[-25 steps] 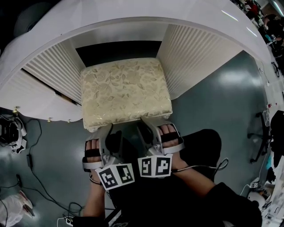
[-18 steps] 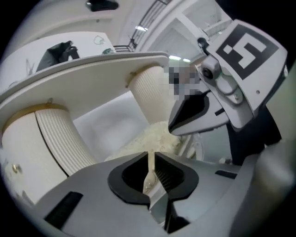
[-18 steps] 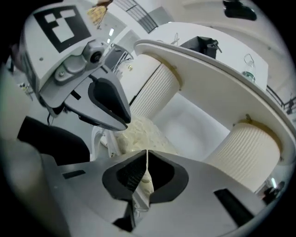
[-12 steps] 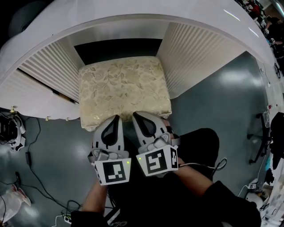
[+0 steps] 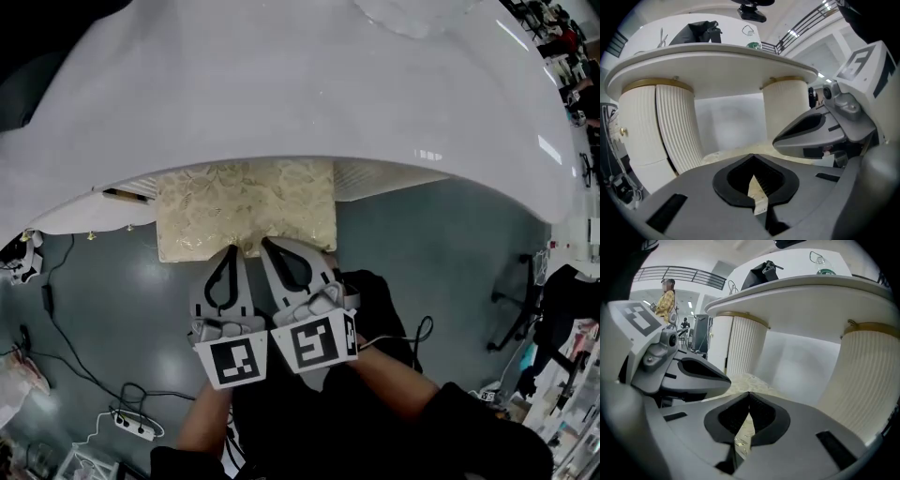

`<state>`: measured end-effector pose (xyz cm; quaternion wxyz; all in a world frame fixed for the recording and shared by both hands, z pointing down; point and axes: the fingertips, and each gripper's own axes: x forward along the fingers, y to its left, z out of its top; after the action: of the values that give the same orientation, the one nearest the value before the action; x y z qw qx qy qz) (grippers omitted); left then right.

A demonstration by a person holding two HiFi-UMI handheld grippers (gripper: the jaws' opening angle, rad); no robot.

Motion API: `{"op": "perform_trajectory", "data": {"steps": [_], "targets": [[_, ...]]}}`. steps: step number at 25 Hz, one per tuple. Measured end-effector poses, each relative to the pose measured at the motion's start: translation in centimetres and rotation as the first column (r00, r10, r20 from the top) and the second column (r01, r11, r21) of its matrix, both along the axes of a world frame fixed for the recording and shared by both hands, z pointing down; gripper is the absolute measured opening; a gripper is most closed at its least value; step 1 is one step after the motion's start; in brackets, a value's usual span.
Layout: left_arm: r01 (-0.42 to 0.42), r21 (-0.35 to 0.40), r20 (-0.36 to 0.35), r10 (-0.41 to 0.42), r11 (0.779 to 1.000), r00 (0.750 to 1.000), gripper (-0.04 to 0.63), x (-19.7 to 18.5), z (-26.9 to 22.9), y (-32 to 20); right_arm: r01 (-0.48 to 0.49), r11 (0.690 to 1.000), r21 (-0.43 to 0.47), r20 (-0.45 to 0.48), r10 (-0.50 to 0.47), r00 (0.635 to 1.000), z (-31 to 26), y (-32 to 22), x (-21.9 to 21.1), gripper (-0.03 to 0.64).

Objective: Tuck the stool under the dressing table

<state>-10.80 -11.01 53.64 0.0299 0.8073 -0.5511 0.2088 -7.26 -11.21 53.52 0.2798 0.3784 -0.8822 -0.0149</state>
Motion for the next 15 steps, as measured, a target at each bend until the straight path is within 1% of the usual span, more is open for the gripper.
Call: {"op": "perform_trajectory", "data": {"steps": [3, 6, 10, 12, 15], "targets": [[0.049, -0.042, -0.043, -0.051, 0.998, 0.998, 0.005, -0.2, -2.9, 0.8, 0.004, 0.999, -0.045, -0.012, -0.004, 1.0, -2.2, 0.3, 0.7, 0.006], [0.089, -0.075, -0.068, -0.094, 0.993, 0.993, 0.005, -0.8, -6.5, 1.7, 0.006, 0.996, -0.093, -0.006, -0.006, 1.0, -5.1, 1.0, 1.0, 0.006], [0.154, -0.088, -0.153, -0.166, 0.984, 0.974, 0.005, -1.6, -11.2, 2.2, 0.018, 0.988, -0.154, 0.039, -0.012, 0.999, -8.9, 1.9, 0.3, 0.006], [0.17, -0.088, -0.176, -0.183, 0.982, 0.967, 0.005, -1.8, -13.0, 2.7, 0.016, 0.985, -0.173, 0.049, -0.007, 0.999, -10.5, 2.7, -0.1, 0.006], [0.185, -0.111, -0.207, -0.204, 0.977, 0.957, 0.005, -2.1, -14.9, 4.0, 0.012, 0.981, -0.192, 0.077, 0.003, 0.997, -12.9, 4.3, -0.8, 0.006]]}}
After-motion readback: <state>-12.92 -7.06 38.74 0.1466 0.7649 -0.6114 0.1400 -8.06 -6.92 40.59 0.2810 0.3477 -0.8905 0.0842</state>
